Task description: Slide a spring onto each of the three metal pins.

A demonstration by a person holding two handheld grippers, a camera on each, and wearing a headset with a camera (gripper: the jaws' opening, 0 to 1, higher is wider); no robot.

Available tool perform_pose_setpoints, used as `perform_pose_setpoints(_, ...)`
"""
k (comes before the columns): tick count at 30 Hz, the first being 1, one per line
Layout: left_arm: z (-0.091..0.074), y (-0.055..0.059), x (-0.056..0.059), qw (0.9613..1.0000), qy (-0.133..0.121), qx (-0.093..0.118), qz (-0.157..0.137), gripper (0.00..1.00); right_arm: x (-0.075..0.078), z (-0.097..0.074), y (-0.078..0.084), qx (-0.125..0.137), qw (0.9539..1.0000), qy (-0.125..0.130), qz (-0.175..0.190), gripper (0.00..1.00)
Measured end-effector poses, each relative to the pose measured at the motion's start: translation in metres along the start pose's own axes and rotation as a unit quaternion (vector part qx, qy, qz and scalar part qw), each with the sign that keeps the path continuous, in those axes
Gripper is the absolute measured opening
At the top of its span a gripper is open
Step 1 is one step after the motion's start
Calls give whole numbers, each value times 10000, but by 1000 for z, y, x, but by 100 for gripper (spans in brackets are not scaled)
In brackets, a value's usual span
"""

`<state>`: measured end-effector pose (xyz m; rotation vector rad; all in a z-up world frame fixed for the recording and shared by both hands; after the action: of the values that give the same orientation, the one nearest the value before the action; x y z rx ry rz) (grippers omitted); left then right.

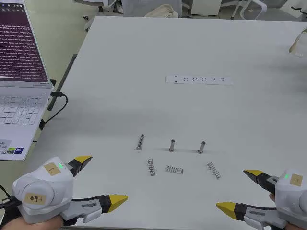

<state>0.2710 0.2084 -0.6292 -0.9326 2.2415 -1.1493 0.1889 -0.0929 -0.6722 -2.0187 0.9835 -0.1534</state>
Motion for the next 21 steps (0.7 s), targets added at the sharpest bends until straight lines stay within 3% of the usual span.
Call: perform_pose_setpoints(21, 0, 0, -1, 10000, 16, 13, -44, 79, -3, 3, -4, 35, 10000, -60, -6, 74)
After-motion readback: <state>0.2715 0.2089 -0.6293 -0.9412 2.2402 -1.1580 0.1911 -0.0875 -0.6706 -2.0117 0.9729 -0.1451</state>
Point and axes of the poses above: the centre of the closed fingertips' face, and the gripper's own axes: z roughly forward along the fingers, x roughly to its right, y roughly out of its underside, the point moved 3 cm from there along -z, roughly backward along the fingers, and after that the axes turned 15 degrees about -y, right-handed, at the moved point
